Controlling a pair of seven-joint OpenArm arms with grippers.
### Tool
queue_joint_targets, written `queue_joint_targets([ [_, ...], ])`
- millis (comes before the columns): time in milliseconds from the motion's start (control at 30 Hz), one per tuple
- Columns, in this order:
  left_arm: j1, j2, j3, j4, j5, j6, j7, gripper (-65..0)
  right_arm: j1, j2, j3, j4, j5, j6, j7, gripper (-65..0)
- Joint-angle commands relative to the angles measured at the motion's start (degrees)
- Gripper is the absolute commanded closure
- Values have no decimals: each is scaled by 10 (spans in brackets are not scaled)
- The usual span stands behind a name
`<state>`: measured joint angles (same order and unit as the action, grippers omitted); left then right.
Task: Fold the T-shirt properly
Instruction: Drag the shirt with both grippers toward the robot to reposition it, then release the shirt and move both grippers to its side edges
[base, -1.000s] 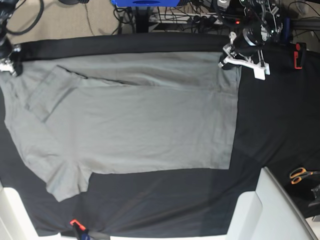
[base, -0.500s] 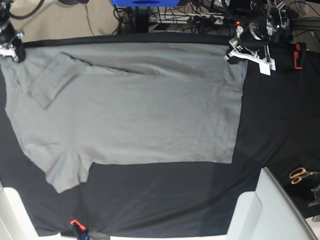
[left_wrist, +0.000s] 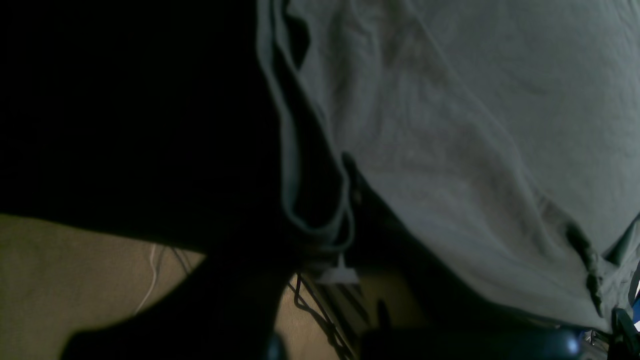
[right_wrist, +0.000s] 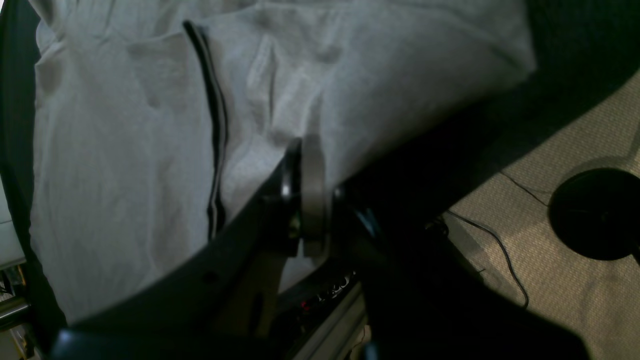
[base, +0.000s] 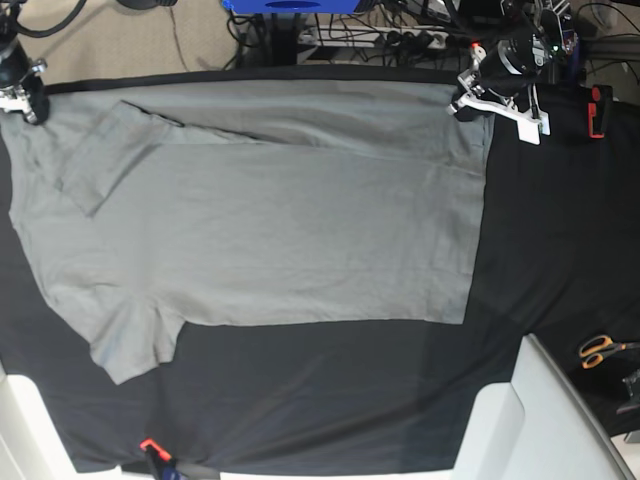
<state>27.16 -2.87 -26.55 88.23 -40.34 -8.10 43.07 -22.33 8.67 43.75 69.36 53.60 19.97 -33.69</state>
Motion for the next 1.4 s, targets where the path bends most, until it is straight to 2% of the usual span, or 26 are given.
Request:
queue_joint_targets([
  [0, 8, -4, -3, 8, -1, 0, -7, 0, -3, 12, 4, 7, 7, 2, 12, -23],
  [67, 11, -4, -3, 8, -1, 1, -7, 0, -5, 11, 4, 7, 7, 2, 12, -102],
  [133, 12, -4, -3, 8, -1, 1, -7, 0, -5, 11, 4, 7, 7, 2, 12, -227],
  [167, 14, -4, -7, 8, -1, 1, -7, -26, -8, 11, 4, 7, 8, 2, 12, -303],
  [233, 18, -4, -32, 8, -1, 1, -5, -204, -15, 10, 5, 11, 10, 2, 12, -447],
  [300, 20, -4, -58, 8, -1, 1, -5, -324, -22, 5, 5, 12, 25, 2, 12, -516],
  [400, 21, -4, -109, 8, -1, 1, -3, -387, -30, 5, 23, 14, 32, 2, 12, -509],
  [467, 21, -8, -149, 9, -1, 1, -3, -388, -30, 7, 41, 15, 29, 2, 12, -509],
  [533, 17, -26, -177, 12, -1, 1, -3, -388, -29, 11, 54, 15, 29, 2, 12, -509],
  [600, 13, -45, -196, 18, -1, 1, -3, -388, -29, 38, 60, 19, 28, 2, 12, -509],
  [667, -5, -72, -194, 31, -1, 1, 0, -388, -8, 66, 55, 15, 28, 2, 13, -509],
  [767, -46, -111, -177, 35, -1, 1, 41, -388, 43, 117, 39, -6, 6, 6, 13, -510],
  [900, -115, -153, -109, 22, -1, 1, 77, -387, 158, 170, -21, -80, -81, 10, 17, -513],
  [933, -132, -164, -83, 19, -1, 1, 81, -380, 195, 179, -39, -109, -113, 22, 18, -513],
  [1000, -159, -181, -29, 10, -1, 1, 82, -362, 266, 190, -73, -182, -181, 70, 46, -513],
  [1100, -188, -193, 27, 4, -1, 1, 81, -308, 348, 191, -108, -291, -291, 129, 136, -510],
  [1200, -196, -194, 37, 4, -1, 1, 81, -234, 391, 189, -120, -375, -369, 131, 233, -510],
  [1300, -195, -196, 37, 4, -1, 0, 79, -176, 421, 186, -123, -447, -402, 131, 307, -510],
  [1367, -193, -196, 37, 4, -1, 0, 79, -166, 437, 189, -123, -495, -412, 131, 334, -510],
])
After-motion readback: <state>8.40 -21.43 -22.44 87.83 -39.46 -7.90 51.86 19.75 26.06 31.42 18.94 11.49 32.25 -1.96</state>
